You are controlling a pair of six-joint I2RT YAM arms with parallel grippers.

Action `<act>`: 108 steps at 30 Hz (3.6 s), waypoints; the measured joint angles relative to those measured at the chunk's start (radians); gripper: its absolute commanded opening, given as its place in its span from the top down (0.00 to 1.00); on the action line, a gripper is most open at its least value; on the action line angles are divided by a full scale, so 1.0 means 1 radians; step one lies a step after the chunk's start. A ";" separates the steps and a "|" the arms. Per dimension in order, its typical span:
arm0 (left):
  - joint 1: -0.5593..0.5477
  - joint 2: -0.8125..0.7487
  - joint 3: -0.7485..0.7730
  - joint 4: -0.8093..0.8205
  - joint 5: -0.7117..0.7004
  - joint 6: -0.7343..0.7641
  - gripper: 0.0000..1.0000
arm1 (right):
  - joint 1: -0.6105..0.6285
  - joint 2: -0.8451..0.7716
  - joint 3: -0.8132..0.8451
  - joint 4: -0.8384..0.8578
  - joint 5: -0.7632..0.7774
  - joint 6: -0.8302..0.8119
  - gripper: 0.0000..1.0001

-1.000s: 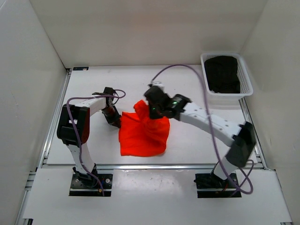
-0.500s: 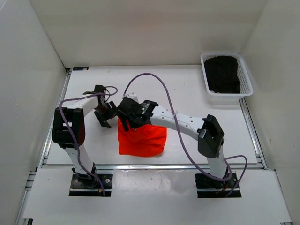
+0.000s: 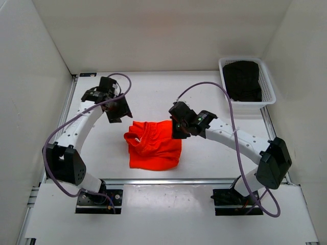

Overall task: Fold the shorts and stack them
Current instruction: Fold the shorts

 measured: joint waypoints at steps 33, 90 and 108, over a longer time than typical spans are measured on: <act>-0.223 0.024 -0.134 -0.030 -0.066 -0.080 0.08 | -0.254 -0.183 -0.198 0.009 -0.095 0.042 0.76; -0.109 0.505 0.100 0.169 0.145 -0.018 0.00 | -0.362 -0.038 -0.143 0.005 -0.067 -0.031 0.50; 0.010 0.372 0.262 0.076 0.173 0.164 0.90 | -0.411 -0.016 -0.131 0.007 -0.085 -0.077 0.49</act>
